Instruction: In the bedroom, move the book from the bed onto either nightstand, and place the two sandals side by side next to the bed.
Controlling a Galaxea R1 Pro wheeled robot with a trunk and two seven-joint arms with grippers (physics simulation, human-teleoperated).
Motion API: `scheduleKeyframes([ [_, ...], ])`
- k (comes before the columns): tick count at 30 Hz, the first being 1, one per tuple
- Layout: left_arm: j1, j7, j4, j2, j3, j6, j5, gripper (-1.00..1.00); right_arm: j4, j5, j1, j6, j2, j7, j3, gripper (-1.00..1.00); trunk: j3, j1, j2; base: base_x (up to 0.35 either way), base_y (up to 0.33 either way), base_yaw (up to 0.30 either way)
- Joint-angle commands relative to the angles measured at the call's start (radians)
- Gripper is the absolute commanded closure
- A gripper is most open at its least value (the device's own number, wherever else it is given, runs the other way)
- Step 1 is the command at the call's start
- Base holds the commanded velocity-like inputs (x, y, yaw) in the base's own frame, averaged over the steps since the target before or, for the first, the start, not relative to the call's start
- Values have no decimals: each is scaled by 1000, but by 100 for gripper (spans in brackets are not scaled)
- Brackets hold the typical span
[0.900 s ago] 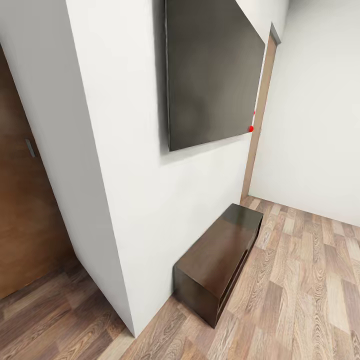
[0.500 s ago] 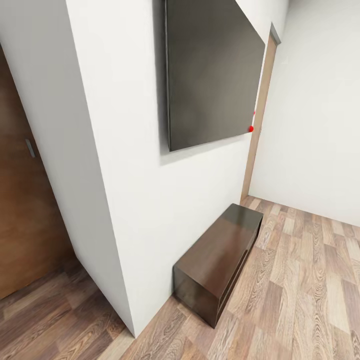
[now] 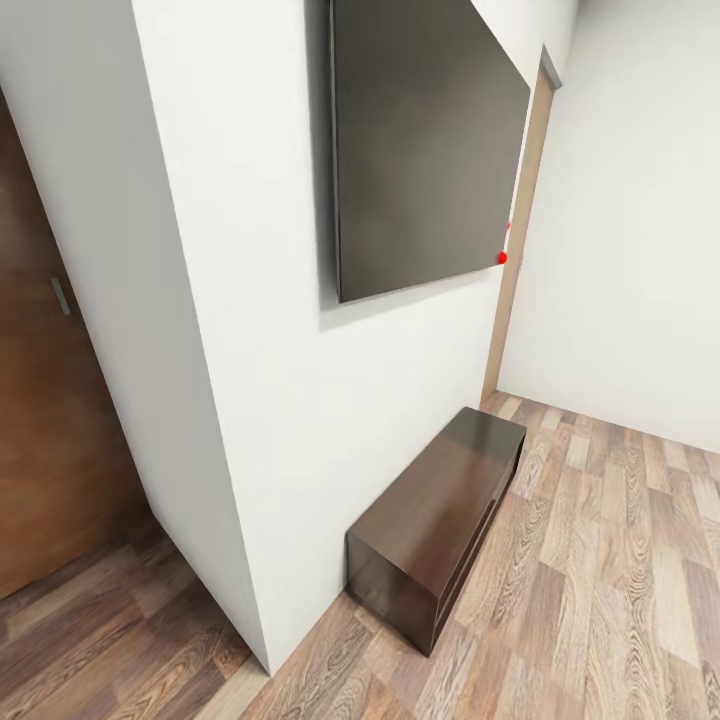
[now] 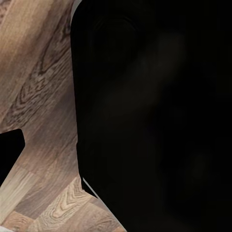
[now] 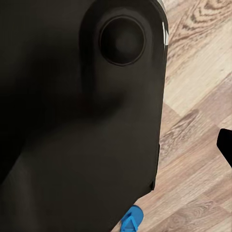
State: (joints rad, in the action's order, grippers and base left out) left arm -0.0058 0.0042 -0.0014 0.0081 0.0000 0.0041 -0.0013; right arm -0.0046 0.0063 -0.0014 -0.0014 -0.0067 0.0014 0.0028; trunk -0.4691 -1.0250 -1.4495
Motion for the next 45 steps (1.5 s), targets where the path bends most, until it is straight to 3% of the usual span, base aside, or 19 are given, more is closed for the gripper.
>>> scheduleKeyframes([
  [1, 0, 0, 0, 0, 0, 0, 0, -100, 0, 1, 0, 0, 0, 0, 0, -100, -1, 0, 0, 0, 0, 0],
  [19, 0, -6, 0, 3, 0, -1, 1, -100, 1, -11, 0, 0, -5, 0, -5, -100, -1, 0, 0, 0, 0, -37],
  [45, 0, -10, 0, 6, 0, -4, 1, -100, 3, -15, 0, 0, -9, 0, -6, -100, -1, 0, 0, 0, 0, -281],
])
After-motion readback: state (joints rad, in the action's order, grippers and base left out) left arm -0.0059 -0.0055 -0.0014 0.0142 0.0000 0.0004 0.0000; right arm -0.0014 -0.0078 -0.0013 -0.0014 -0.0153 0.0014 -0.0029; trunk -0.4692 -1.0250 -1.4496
